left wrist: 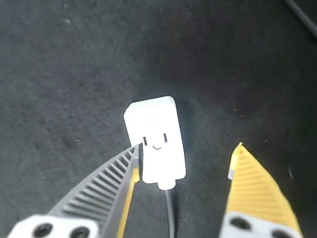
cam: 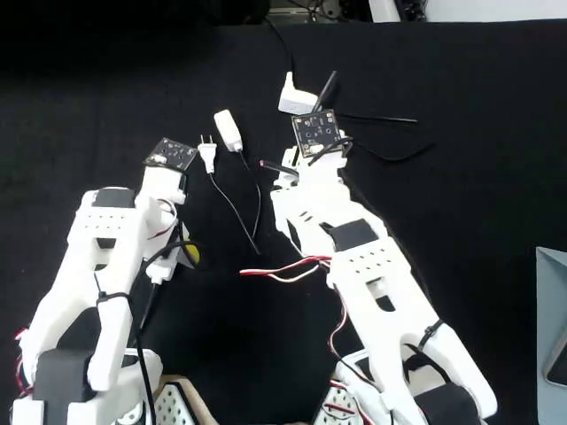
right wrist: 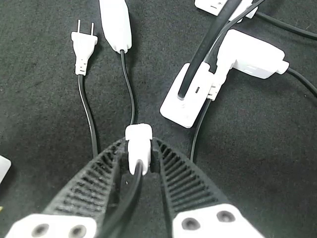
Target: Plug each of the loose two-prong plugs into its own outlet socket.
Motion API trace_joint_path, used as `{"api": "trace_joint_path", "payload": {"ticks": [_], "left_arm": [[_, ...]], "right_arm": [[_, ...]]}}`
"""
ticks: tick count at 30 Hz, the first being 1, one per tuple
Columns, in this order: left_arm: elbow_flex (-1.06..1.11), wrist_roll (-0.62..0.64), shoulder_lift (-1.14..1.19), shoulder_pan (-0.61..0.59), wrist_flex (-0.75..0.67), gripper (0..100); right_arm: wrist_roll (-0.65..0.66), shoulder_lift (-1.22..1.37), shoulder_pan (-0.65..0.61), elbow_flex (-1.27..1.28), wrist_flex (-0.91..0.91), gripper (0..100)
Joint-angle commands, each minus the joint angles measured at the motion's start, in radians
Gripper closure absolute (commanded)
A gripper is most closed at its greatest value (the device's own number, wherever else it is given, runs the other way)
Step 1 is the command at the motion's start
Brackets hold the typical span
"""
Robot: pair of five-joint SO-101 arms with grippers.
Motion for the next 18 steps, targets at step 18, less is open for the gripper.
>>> {"api": "trace_joint_path", "payload": {"ticks": [18], "left_arm": [[-0.194, -0.077, 0.276, -0.288, -0.026, 71]], "right_arm": [[-0.002, 0.002, 0.006, -0.039, -0.018, 98.7]]}}
